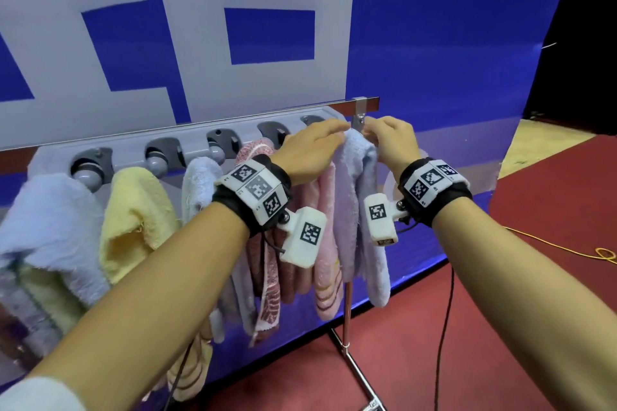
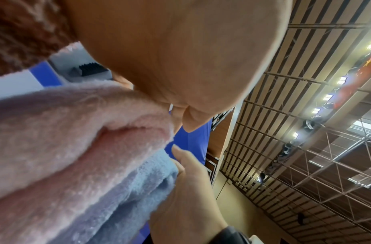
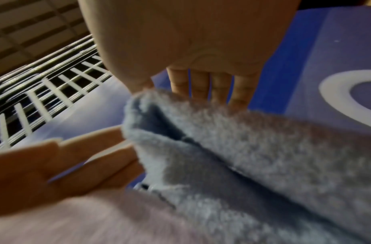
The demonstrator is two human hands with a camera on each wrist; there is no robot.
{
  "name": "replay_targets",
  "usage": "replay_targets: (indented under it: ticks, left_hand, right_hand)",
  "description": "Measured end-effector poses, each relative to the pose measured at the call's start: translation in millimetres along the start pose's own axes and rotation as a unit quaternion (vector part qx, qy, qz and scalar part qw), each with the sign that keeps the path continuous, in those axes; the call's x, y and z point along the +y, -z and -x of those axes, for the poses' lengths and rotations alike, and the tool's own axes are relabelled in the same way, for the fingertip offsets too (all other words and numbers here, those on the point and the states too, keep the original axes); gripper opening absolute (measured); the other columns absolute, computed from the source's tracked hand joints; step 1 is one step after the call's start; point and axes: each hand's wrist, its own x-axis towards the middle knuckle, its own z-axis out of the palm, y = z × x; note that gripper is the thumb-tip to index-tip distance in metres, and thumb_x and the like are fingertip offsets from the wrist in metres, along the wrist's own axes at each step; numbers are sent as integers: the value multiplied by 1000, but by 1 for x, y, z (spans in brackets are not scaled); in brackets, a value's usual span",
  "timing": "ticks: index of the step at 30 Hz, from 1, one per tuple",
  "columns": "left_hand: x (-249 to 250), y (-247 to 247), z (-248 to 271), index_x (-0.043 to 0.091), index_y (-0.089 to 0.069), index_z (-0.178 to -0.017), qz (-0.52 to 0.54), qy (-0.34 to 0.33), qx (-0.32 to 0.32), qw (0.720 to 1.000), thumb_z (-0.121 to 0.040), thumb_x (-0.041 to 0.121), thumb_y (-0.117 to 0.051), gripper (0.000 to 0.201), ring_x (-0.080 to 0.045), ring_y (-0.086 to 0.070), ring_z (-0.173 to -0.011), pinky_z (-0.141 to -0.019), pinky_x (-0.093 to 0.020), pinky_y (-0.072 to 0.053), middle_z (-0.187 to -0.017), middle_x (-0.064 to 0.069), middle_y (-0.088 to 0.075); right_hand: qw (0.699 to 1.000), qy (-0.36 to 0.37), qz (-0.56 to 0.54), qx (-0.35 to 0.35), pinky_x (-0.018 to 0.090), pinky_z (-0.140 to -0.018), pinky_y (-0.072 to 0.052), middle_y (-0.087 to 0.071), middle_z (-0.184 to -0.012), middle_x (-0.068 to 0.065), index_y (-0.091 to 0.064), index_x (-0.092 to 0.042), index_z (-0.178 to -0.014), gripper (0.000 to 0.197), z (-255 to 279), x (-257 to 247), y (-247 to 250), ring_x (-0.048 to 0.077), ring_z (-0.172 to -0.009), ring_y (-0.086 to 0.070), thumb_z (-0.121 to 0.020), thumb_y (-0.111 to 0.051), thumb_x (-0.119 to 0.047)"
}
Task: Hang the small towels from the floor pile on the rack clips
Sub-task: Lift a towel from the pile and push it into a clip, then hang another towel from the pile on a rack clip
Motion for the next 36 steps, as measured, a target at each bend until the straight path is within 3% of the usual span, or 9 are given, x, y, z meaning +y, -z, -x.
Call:
replay_targets:
  ticks: [3,6,9,12,15,20,26,30,36]
  left_hand:
    - [6,3,6,13,-54,-135,70,-18,16,997,-100,19,-44,36,-11,-49,-128,-113,-33,-35,-139,-2,-55]
    - [15,8,19,10,-60,-123,128,-42,61,989,-97,8,-51,28,-14,-56,-119,-108,-37,-42,-125,-3,-62]
    - [22,15,36,14,-65,-113,132,-54,73,987,-87,18,-57,27,-15,-60,-115,-105,-40,-45,-120,-2,-67]
    - [27,31,57,17,-66,-107,127,-65,72,987,-85,21,-60,23,-11,-64,-107,-99,-32,-47,-111,0,-70]
    - [28,53,80,23,-67,-103,98,-58,90,989,-88,20,-62,16,-3,-64,-95,-93,-28,-50,-101,10,-69]
    - [26,88,122,18,-66,-112,43,-53,105,992,-89,18,-64,24,-13,-59,-111,-103,-34,-44,-112,4,-66]
    - [12,134,180,24,-68,-111,9,-25,145,989,-77,34,-61,36,-10,-62,-109,-99,-39,-50,-109,9,-69]
    - [-9,169,227,19,-67,-114,-22,-9,177,984,-85,24,-66,30,-11,-62,-108,-99,-32,-48,-113,5,-68]
    - [-74,210,319,19,-63,-123,-154,74,169,971,-90,25,-66,34,-14,-55,-117,-99,-31,-44,-128,2,-62]
  right_hand:
    - [991,53,108,-59,29,-74,-47,-67,-80,-9,-67,-24,-79,20,19,-18,2,12,-78,-60,-77,-70,-44]
    - [962,78,246,-92,31,-84,-52,-68,-105,0,-64,-19,-111,34,33,-30,3,17,-98,-63,-79,-71,-27]
    - [928,83,343,-116,37,-82,-55,-62,-118,9,-54,-21,-127,52,48,-40,3,28,-102,-60,-77,-59,-8]
    - [920,95,367,-99,43,-82,-56,-65,-114,12,-55,-21,-122,46,64,-57,6,32,-98,-61,-78,-57,-7]
    - [912,113,382,-97,33,-84,-52,-65,-117,7,-61,-20,-119,42,81,-80,4,29,-104,-61,-78,-60,-12]
    - [902,185,359,-149,32,-91,-50,-65,-123,2,-63,-14,-120,39,126,-120,-30,22,-108,-63,-82,-66,-21]
    - [895,230,324,-205,35,-89,-52,-67,-116,-2,-62,-20,-116,34,180,-154,-86,18,-100,-65,-83,-66,-28]
    - [891,243,289,-253,35,-89,-52,-65,-119,-1,-59,-23,-118,37,215,-168,-129,17,-97,-66,-83,-68,-31]
    - [839,295,298,-347,37,-90,-52,-64,-118,-1,-58,-21,-125,52,277,-163,-200,16,-97,-63,-79,-72,-40]
